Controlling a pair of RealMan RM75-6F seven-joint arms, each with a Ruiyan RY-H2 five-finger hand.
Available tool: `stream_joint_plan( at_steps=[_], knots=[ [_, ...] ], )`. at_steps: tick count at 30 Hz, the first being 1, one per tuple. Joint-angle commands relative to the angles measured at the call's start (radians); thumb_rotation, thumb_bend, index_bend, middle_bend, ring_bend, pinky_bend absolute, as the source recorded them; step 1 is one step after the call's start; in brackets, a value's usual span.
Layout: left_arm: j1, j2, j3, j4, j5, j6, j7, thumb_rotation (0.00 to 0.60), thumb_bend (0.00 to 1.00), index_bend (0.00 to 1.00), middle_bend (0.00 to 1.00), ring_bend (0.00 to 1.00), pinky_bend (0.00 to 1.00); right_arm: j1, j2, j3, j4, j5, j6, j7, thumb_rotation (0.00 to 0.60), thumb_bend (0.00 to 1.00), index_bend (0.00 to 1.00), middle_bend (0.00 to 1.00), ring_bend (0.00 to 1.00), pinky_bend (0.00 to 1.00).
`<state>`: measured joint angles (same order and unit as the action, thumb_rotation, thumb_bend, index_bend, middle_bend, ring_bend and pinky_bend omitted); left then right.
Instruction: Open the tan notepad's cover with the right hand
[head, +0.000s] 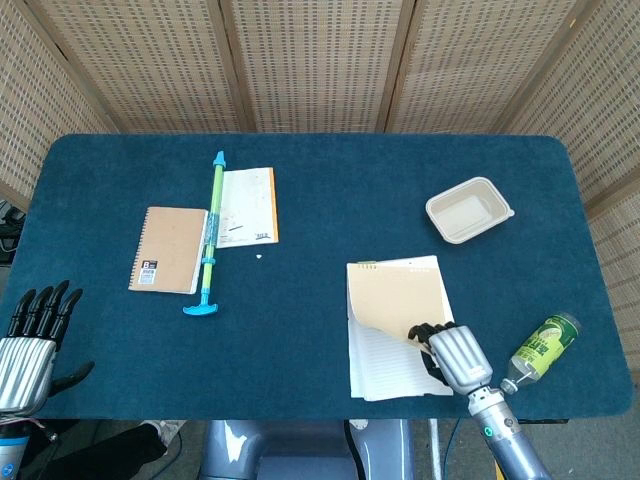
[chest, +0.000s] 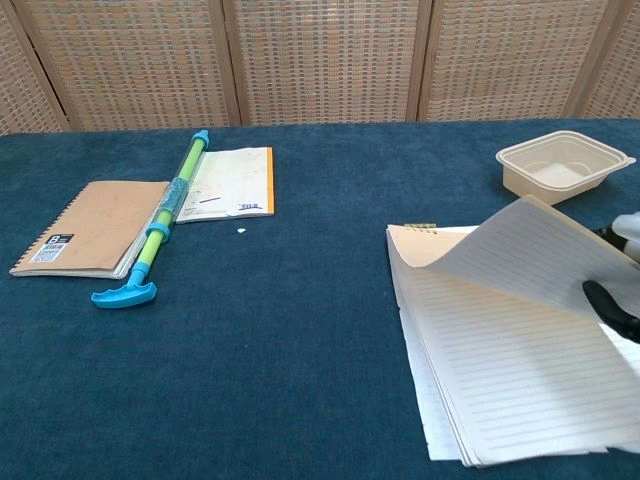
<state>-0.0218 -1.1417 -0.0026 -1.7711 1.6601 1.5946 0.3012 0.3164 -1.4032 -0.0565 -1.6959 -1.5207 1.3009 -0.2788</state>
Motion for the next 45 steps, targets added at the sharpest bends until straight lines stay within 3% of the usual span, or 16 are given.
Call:
stream_joint_plan(
  at_steps=[1,11,28,36,45],
  knots=[
    [0.001,0.0,0.002,-0.002,0.006,0.003,0.002,0.6,0.05,0.0,0.0,0.0,0.0,-0.038,0.019,-0.046,-0.027,-0.058,0.041,0.014,0.6,0.84,0.67,0.62,0.6,0.57],
    [0.004,0.004,0.004,-0.003,0.014,0.011,-0.007,0.6,0.05,0.0,0.0,0.0,0.0,-0.095,0.048,-0.117,-0.043,-0.173,0.104,0.01,0.6,0.84,0.67,0.62,0.6,0.57],
    [0.004,0.004,0.005,-0.002,0.016,0.009,-0.005,0.6,0.05,0.0,0.0,0.0,0.0,-0.147,0.103,-0.162,-0.029,-0.228,0.125,0.027,0.6,0.84,0.67,0.61,0.6,0.57],
    [0.003,0.002,0.001,0.002,0.008,0.004,-0.007,0.6,0.05,0.0,0.0,0.0,0.0,-0.089,0.092,-0.055,-0.032,-0.188,0.071,0.016,0.6,0.84,0.67,0.61,0.6,0.57],
    [-0.006,-0.006,-0.009,0.012,-0.024,-0.017,-0.004,0.6,0.05,0.0,0.0,0.0,0.0,0.026,0.096,0.12,-0.071,-0.033,-0.054,-0.039,0.6,0.83,0.67,0.61,0.6,0.57]
  ],
)
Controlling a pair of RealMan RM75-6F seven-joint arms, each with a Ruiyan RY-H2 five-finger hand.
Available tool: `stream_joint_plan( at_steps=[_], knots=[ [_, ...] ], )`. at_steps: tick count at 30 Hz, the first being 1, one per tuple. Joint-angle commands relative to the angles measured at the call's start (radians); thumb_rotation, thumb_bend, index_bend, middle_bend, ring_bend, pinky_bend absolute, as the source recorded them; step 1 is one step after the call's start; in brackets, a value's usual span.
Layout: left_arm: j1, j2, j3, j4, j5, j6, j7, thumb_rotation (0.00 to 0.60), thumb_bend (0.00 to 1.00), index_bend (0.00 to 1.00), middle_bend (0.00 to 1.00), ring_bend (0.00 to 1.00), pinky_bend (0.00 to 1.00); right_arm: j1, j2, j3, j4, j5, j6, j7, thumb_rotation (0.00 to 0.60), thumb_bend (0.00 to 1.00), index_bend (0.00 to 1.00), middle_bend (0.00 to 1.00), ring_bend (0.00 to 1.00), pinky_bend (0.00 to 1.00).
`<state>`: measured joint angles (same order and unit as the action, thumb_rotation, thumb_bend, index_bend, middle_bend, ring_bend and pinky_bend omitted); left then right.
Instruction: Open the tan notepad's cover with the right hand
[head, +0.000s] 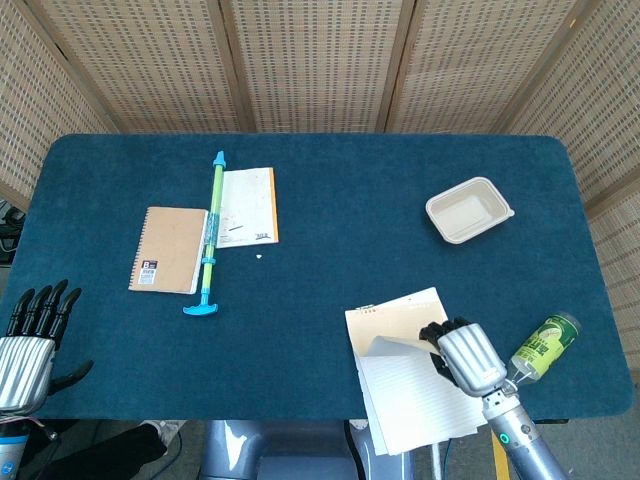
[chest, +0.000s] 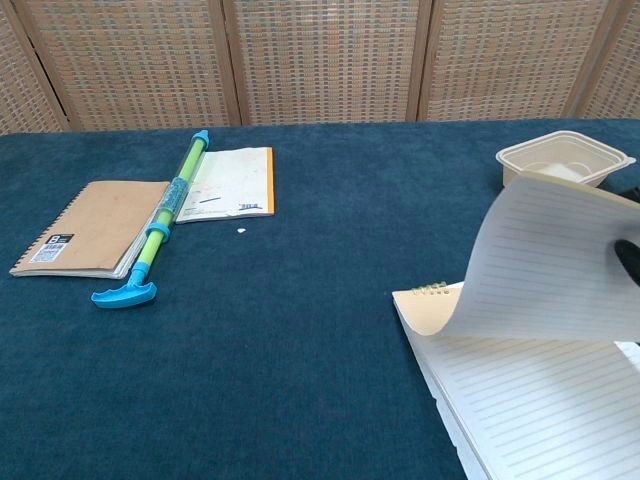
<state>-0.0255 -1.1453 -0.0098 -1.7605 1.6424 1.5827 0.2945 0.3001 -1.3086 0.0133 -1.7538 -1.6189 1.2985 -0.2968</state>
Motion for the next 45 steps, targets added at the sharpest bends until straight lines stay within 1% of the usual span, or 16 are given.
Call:
stream_joint_plan(
  at_steps=[1,3,4,6,8,9,13,15,20,24,28,31,36,40,43,45],
  knots=[
    [-0.003,-0.004,-0.002,0.003,-0.01,-0.008,0.005,0.6,0.05,0.0,0.0,0.0,0.0,0.055,0.003,0.068,-0.016,0.089,-0.069,-0.026,0.6,0.83,0.67,0.61,0.6,0.57],
    [-0.005,-0.007,-0.004,0.006,-0.018,-0.015,0.01,0.6,0.05,0.0,0.0,0.0,0.0,0.083,0.003,0.106,-0.012,0.133,-0.098,-0.036,0.6,0.83,0.67,0.61,0.6,0.57],
    [-0.007,-0.01,-0.004,0.009,-0.024,-0.021,0.01,0.6,0.05,0.0,0.0,0.0,0.0,0.105,-0.001,0.135,-0.001,0.166,-0.118,-0.043,0.6,0.83,0.67,0.61,0.6,0.57],
    [-0.009,-0.011,-0.007,0.011,-0.031,-0.026,0.009,0.6,0.05,0.0,0.0,0.0,0.0,0.124,-0.004,0.158,0.009,0.196,-0.135,-0.053,0.6,0.83,0.67,0.61,0.6,0.57],
    [-0.012,-0.011,-0.011,0.012,-0.043,-0.032,0.007,0.6,0.05,0.0,0.0,0.0,0.0,0.154,-0.013,0.196,0.033,0.24,-0.159,-0.061,0.6,0.83,0.67,0.61,0.6,0.57],
    [-0.013,-0.011,-0.012,0.012,-0.046,-0.034,0.006,0.6,0.05,0.0,0.0,0.0,0.0,0.164,-0.016,0.206,0.04,0.256,-0.168,-0.063,0.6,0.83,0.67,0.61,0.6,0.57],
    [-0.017,-0.009,-0.019,0.01,-0.062,-0.039,0.002,0.6,0.05,0.0,0.0,0.0,0.0,0.229,-0.03,0.272,0.094,0.367,-0.239,-0.06,0.6,0.82,0.67,0.61,0.6,0.57],
    [-0.018,-0.007,-0.021,0.008,-0.065,-0.039,0.0,0.6,0.05,0.0,0.0,0.0,0.0,0.257,-0.037,0.293,0.12,0.406,-0.262,-0.067,0.6,0.82,0.67,0.61,0.6,0.57],
    [-0.02,-0.006,-0.024,0.006,-0.069,-0.038,0.003,0.6,0.05,0.0,0.0,0.0,0.0,0.315,-0.057,0.323,0.183,0.47,-0.299,-0.093,0.6,0.82,0.67,0.61,0.6,0.57],
    [-0.027,-0.008,-0.025,0.007,-0.08,-0.052,0.002,0.6,0.05,0.0,0.0,0.0,0.0,0.377,-0.085,0.35,0.271,0.544,-0.342,-0.114,0.6,0.82,0.67,0.61,0.6,0.57],
    [-0.034,-0.013,-0.03,0.015,-0.1,-0.067,0.006,0.6,0.05,0.0,0.0,0.0,0.0,0.426,-0.122,0.363,0.36,0.599,-0.376,-0.116,0.6,0.82,0.67,0.61,0.6,0.57],
    [-0.036,-0.015,-0.031,0.017,-0.104,-0.069,0.008,0.6,0.05,0.0,0.0,0.0,0.0,0.449,-0.144,0.364,0.408,0.617,-0.392,-0.106,0.6,0.82,0.67,0.61,0.6,0.57],
    [-0.039,-0.018,-0.031,0.016,-0.103,-0.068,0.015,0.6,0.05,0.0,0.0,0.0,0.0,0.479,-0.177,0.355,0.474,0.627,-0.415,-0.092,0.6,0.82,0.67,0.61,0.6,0.57],
    [-0.041,-0.022,-0.032,0.015,-0.101,-0.065,0.024,0.6,0.05,0.0,0.0,0.0,0.0,0.519,-0.225,0.345,0.549,0.624,-0.444,-0.07,0.6,0.82,0.67,0.61,0.6,0.57],
    [-0.042,-0.024,-0.032,0.016,-0.105,-0.066,0.027,0.6,0.05,0.0,0.0,0.0,0.0,0.535,-0.247,0.344,0.584,0.615,-0.447,-0.049,0.6,0.79,0.67,0.6,0.59,0.57],
    [-0.043,-0.025,-0.033,0.017,-0.108,-0.068,0.028,0.6,0.05,0.0,0.0,0.0,0.0,0.543,-0.258,0.344,0.601,0.613,-0.45,-0.038,0.6,0.73,0.63,0.56,0.55,0.55]
  ],
)
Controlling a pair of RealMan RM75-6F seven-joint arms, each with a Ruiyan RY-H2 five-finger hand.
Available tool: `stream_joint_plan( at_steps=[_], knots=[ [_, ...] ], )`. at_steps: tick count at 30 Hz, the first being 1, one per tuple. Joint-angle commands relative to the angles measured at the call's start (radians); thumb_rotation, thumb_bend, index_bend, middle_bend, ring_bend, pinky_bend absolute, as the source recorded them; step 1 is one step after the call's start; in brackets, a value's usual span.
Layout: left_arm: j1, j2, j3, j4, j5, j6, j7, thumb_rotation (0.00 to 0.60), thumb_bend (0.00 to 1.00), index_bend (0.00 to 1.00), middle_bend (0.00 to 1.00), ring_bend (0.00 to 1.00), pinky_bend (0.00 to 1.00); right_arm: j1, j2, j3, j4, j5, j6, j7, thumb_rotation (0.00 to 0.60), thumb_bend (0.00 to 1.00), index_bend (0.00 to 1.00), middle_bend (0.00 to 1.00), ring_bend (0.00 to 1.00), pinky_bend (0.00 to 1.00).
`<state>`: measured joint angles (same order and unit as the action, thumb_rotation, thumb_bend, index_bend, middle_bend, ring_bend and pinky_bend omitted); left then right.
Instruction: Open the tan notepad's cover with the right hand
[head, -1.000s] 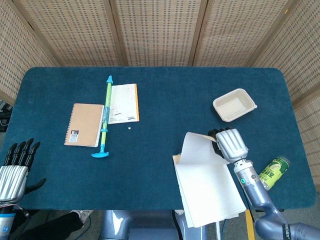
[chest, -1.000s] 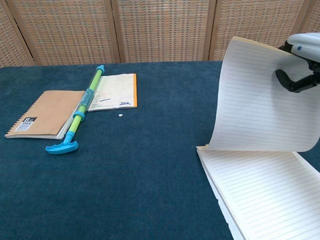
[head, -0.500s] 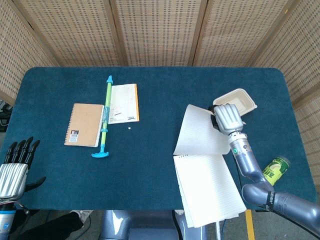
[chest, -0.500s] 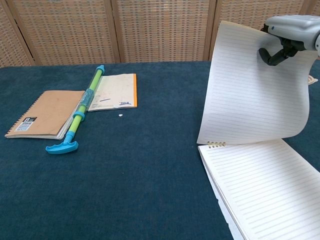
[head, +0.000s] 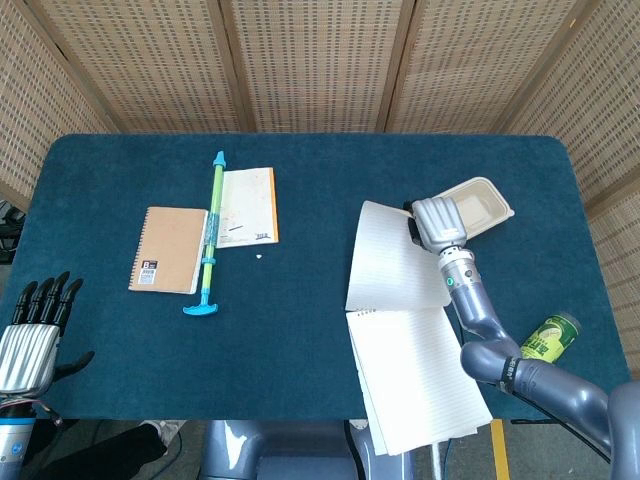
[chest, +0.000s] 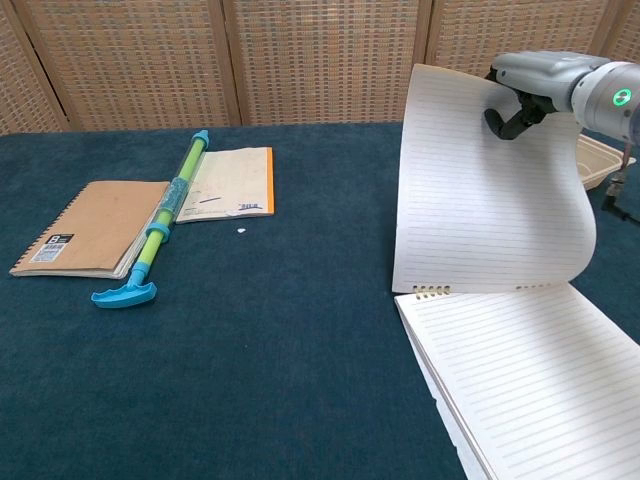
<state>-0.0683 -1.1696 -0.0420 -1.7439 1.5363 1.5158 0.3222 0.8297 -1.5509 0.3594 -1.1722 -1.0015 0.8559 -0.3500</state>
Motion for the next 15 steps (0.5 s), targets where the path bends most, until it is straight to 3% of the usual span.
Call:
stream_joint_plan(
  at_steps=[1,3,8,10,15],
  knots=[
    [-0.001,-0.001,-0.001,0.001,-0.003,-0.002,0.001,0.6,0.05,0.0,0.0,0.0,0.0,0.018,-0.019,-0.004,0.027,-0.002,-0.014,0.018,0.6,0.7,0.62,0.54,0.53,0.54],
    [-0.003,-0.002,-0.002,0.002,-0.008,-0.004,0.001,0.6,0.05,0.0,0.0,0.0,0.0,0.028,-0.02,-0.009,0.032,0.011,-0.035,0.015,0.6,0.61,0.56,0.48,0.47,0.49],
    [-0.004,-0.002,-0.002,0.003,-0.009,-0.004,0.001,0.6,0.05,0.0,0.0,0.0,0.0,0.044,-0.026,-0.012,0.037,0.019,-0.036,0.009,0.6,0.51,0.48,0.41,0.39,0.4],
    [-0.004,-0.001,-0.002,0.003,-0.01,-0.002,-0.002,0.6,0.05,0.0,0.0,0.0,0.0,0.048,-0.03,-0.011,0.038,0.025,-0.032,0.011,0.6,0.45,0.42,0.34,0.31,0.33],
    [-0.005,0.001,-0.003,0.004,-0.015,-0.003,-0.007,0.6,0.05,0.0,0.0,0.0,0.0,0.05,-0.022,-0.011,0.017,0.058,-0.027,-0.005,0.6,0.29,0.15,0.05,0.03,0.12]
  ],
)
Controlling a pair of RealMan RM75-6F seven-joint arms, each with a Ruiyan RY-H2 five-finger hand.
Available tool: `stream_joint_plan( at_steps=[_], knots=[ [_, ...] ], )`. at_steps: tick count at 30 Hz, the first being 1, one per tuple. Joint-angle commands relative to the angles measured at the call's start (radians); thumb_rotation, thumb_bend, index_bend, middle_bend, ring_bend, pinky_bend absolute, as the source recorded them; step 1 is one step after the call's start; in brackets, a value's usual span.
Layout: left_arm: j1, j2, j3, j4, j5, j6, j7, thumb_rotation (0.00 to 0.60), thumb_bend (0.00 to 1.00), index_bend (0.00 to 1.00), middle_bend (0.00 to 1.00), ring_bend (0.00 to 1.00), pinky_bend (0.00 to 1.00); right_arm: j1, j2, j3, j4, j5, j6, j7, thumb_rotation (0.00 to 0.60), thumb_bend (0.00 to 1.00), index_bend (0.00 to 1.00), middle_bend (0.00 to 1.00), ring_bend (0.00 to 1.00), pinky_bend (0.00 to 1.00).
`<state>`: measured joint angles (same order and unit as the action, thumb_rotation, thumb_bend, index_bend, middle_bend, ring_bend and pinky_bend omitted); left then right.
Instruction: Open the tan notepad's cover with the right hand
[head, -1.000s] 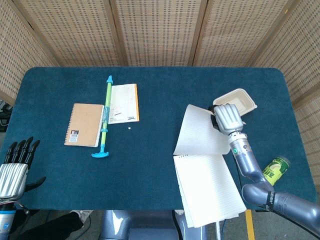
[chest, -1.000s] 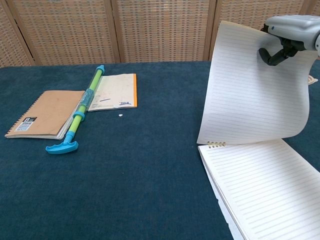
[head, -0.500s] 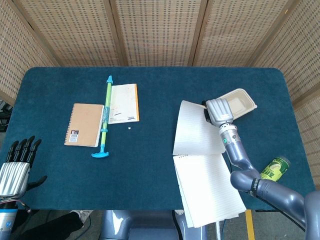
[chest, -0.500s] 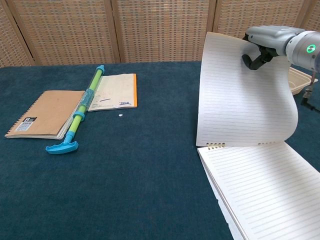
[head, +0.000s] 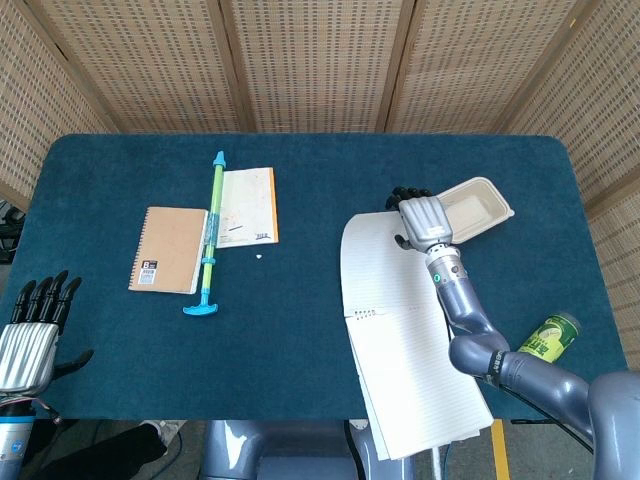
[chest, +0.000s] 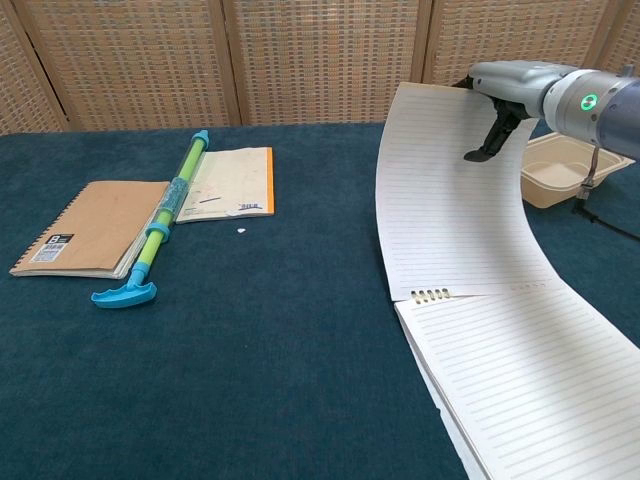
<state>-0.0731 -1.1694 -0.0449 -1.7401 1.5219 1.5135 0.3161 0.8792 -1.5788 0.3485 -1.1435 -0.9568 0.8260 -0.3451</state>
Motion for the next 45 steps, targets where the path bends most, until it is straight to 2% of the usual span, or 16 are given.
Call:
stream_joint_plan(
  at_steps=[1,3,8,14,19,23,31,36,39,41,45],
  knots=[
    [-0.001,0.001,0.0,0.001,-0.001,-0.001,-0.002,0.6,0.05,0.0,0.0,0.0,0.0,0.0,0.01,0.0,-0.021,0.02,0.007,-0.015,0.6,0.27,0.12,0.03,0.01,0.1],
    [0.0,0.003,0.002,0.001,0.003,0.003,-0.005,0.6,0.05,0.0,0.0,0.0,0.0,-0.017,0.038,0.003,-0.065,0.037,0.032,-0.021,0.6,0.24,0.06,0.0,0.0,0.06],
    [0.005,0.009,0.002,-0.003,0.005,0.014,-0.016,0.6,0.05,0.0,0.0,0.0,0.0,-0.069,0.116,-0.028,-0.195,0.018,0.103,-0.047,0.6,0.2,0.01,0.0,0.0,0.0],
    [0.007,0.013,0.008,-0.01,0.02,0.021,-0.016,0.6,0.05,0.0,0.0,0.0,0.0,-0.131,0.201,-0.052,-0.328,-0.024,0.202,-0.059,0.6,0.15,0.0,0.0,0.0,0.0],
    [0.011,0.017,0.017,-0.027,0.052,0.04,-0.015,0.6,0.05,0.0,0.0,0.0,0.0,-0.169,0.295,-0.038,-0.467,-0.023,0.275,-0.086,0.6,0.08,0.0,0.0,0.0,0.0],
    [0.016,0.022,0.019,-0.036,0.067,0.053,-0.017,0.6,0.05,0.0,0.0,0.0,0.0,-0.172,0.324,-0.025,-0.524,-0.016,0.305,-0.108,0.6,0.01,0.0,0.0,0.0,0.0],
    [0.025,0.033,0.027,-0.042,0.085,0.069,-0.031,0.6,0.05,0.0,0.0,0.0,0.0,-0.165,0.365,-0.011,-0.631,0.033,0.342,-0.179,0.6,0.0,0.0,0.0,0.0,0.0],
    [0.03,0.042,0.027,-0.04,0.091,0.079,-0.052,0.6,0.05,0.0,0.0,0.0,0.0,-0.183,0.388,-0.04,-0.693,0.056,0.364,-0.217,0.6,0.0,0.0,0.0,0.0,0.0],
    [0.031,0.046,0.029,-0.038,0.093,0.077,-0.059,0.6,0.05,0.0,0.0,0.0,0.0,-0.219,0.402,-0.079,-0.72,0.049,0.387,-0.214,0.6,0.0,0.0,0.0,0.0,0.0],
    [0.031,0.046,0.031,-0.036,0.095,0.076,-0.058,0.6,0.05,0.0,0.0,0.0,0.0,-0.247,0.406,-0.104,-0.726,0.022,0.412,-0.201,0.6,0.0,0.0,0.0,0.0,0.0],
    [0.031,0.042,0.038,-0.033,0.099,0.067,-0.054,0.6,0.05,0.0,0.0,0.0,0.0,-0.349,0.408,-0.191,-0.729,-0.103,0.501,-0.127,0.6,0.02,0.0,0.0,0.0,0.0]
  ],
)
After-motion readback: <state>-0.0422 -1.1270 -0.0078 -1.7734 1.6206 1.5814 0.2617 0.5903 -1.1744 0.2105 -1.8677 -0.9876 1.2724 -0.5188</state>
